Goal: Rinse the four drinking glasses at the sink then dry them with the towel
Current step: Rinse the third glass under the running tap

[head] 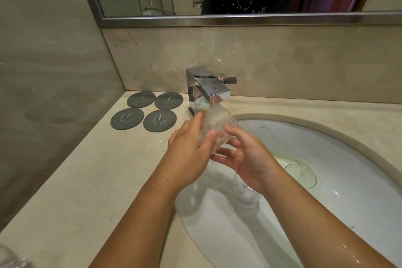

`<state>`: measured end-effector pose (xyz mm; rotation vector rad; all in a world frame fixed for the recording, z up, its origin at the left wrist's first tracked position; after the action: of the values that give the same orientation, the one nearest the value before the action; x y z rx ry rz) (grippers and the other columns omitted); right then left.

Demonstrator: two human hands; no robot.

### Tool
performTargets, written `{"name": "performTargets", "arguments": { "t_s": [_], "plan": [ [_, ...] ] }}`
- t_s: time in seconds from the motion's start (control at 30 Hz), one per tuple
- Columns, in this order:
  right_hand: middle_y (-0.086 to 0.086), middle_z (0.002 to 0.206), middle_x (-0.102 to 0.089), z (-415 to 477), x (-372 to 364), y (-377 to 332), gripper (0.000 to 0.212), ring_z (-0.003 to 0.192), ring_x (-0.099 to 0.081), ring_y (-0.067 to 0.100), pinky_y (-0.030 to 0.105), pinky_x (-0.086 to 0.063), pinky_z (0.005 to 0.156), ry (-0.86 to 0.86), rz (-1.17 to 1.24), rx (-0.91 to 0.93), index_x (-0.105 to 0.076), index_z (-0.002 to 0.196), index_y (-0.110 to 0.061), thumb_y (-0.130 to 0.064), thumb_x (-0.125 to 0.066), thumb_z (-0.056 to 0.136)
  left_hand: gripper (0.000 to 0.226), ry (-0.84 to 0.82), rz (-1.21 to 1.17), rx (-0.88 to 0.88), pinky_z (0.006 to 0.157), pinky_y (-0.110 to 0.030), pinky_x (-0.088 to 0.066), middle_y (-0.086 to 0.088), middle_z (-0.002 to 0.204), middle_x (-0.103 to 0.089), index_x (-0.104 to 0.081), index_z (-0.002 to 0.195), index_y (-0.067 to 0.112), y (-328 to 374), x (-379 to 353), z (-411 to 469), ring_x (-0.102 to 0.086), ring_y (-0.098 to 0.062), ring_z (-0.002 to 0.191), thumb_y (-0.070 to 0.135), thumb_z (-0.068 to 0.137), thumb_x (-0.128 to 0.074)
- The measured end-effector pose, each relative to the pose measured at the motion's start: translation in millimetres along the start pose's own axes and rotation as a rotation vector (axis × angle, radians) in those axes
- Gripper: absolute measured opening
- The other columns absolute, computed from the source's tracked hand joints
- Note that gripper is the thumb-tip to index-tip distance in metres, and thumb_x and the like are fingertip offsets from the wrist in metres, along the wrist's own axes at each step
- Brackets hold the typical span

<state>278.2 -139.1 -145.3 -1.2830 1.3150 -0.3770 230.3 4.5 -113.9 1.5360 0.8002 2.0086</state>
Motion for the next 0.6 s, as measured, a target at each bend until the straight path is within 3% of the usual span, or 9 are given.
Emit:
{"name": "performTargets", "arguments": {
  "t_s": [0.07, 0.17, 0.33, 0.5, 0.6],
  "plan": [
    [0.018, 0.112, -0.067, 1, -1, 3, 0.041, 0.088, -0.073, 0.030, 0.040, -0.064, 0.079, 0.022, -0.026, -0.007, -0.066, 0.127, 0.001, -0.028, -0.069, 0.098, 0.064, 0.010, 0.093, -0.056, 0.124, -0.042, -0.025, 0.004, 0.164, -0.036, -0.023, 0.164, 0.025, 7, -6, -1, -0.036, -0.018, 0.149, 0.040, 0.107, -0.048],
    [0.018, 0.108, -0.063, -2, -4, 5, 0.050, 0.081, -0.073, 0.026, 0.034, -0.061, 0.070, 0.038, -0.042, -0.028, -0.062, 0.133, 0.000, -0.032, -0.072, 0.096, 0.074, 0.004, 0.199, -0.131, 0.116, -0.035, -0.026, 0.006, 0.165, -0.026, -0.017, 0.164, 0.026, 11, -14, -3, -0.033, -0.019, 0.147, 0.037, 0.102, -0.057],
    [0.016, 0.107, -0.065, -2, -4, 5, 0.062, 0.086, -0.072, 0.030, 0.034, -0.061, 0.070, 0.054, -0.069, -0.014, -0.060, 0.133, 0.001, -0.044, -0.074, 0.094, 0.075, 0.033, 0.135, -0.148, 0.110, -0.035, -0.039, 0.005, 0.157, -0.035, -0.018, 0.164, 0.027, 9, -15, 0, -0.044, -0.021, 0.139, 0.037, 0.102, -0.059],
    [0.008, 0.095, -0.076, -6, -7, 1, 0.051, 0.084, -0.071, 0.025, 0.043, -0.063, 0.080, 0.044, 0.039, -0.063, -0.075, 0.115, -0.014, -0.058, -0.056, 0.100, 0.064, 0.030, -0.120, -0.004, 0.099, -0.021, -0.037, 0.005, 0.159, -0.041, -0.019, 0.163, 0.033, 9, -14, 2, -0.049, -0.011, 0.139, 0.047, 0.107, -0.046],
    [0.013, 0.118, -0.076, -8, -15, 3, 0.057, 0.102, -0.072, 0.028, 0.045, -0.062, 0.088, -0.016, 0.094, -0.094, -0.072, 0.132, -0.013, -0.057, -0.047, 0.105, 0.050, 0.015, -0.196, 0.034, 0.094, -0.009, -0.038, 0.009, 0.148, -0.052, -0.031, 0.157, 0.031, 10, -16, 1, -0.054, -0.011, 0.133, 0.043, 0.109, -0.042]
  ]
}}
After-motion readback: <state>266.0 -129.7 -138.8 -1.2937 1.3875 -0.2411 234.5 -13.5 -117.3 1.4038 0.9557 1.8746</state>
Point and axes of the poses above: each hand's wrist, its own z-axis towards the middle knuckle, its own x-axis out of the back of the hand, y = z × x, the point moved 3 cm from there along z, towards the middle knuckle
